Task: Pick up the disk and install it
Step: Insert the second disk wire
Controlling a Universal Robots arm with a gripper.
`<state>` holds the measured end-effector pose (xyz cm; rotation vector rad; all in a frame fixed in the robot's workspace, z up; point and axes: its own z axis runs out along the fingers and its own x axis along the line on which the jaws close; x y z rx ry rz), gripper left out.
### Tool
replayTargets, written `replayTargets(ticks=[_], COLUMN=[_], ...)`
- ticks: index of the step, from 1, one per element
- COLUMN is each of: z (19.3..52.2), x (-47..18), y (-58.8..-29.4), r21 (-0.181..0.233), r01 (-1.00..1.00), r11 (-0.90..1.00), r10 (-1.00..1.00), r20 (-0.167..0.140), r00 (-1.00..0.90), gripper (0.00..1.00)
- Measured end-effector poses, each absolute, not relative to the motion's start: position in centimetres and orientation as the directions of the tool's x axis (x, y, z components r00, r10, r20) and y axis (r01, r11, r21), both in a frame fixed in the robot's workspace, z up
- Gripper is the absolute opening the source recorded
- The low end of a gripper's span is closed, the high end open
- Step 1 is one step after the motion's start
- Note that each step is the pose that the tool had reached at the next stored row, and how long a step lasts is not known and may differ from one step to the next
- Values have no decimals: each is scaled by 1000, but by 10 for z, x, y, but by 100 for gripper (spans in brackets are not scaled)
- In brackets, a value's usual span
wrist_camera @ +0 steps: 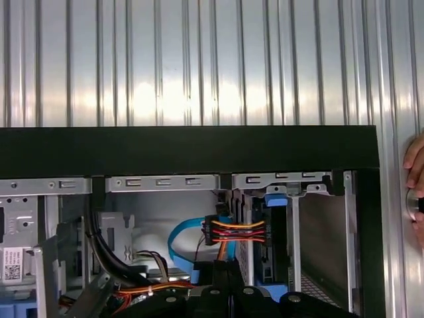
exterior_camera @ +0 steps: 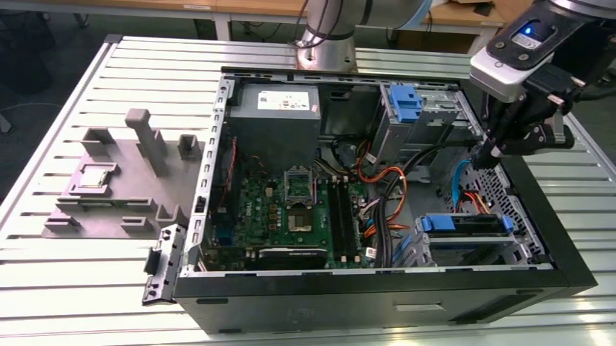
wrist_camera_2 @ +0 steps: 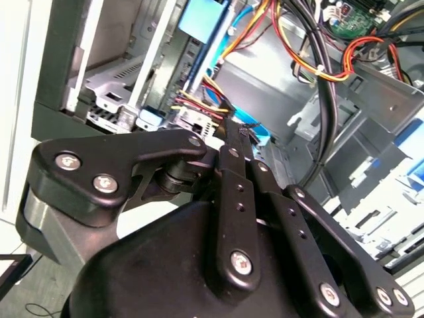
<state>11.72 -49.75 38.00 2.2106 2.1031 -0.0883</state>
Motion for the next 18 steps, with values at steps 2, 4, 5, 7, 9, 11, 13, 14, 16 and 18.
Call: replayTargets(ticks=[2, 4, 5, 7, 9, 11, 13, 14, 16, 18], z=[380, 380, 380, 380, 380, 380, 379, 379, 379, 378], x=[117, 117, 117, 117, 117, 117, 117, 117, 117, 117], y=[-494, -490, -488, -485, -482, -482, -481, -481, -481, -481], r21=[25, 25, 25, 25, 25, 25, 26, 26, 27, 27], r01=[999, 999, 999, 999, 999, 999, 999, 999, 999, 999], r11=[-48, -49, -49, -49, -48, -48, -48, -48, -47, -47], r10=[993, 993, 993, 993, 993, 993, 991, 990, 988, 987], r20=[-103, -103, -103, -103, -105, -110, -121, -131, -146, -155], r00=[51, 51, 51, 51, 51, 51, 51, 51, 51, 51], gripper=[10, 10, 10, 10, 10, 10, 10, 10, 10, 10])
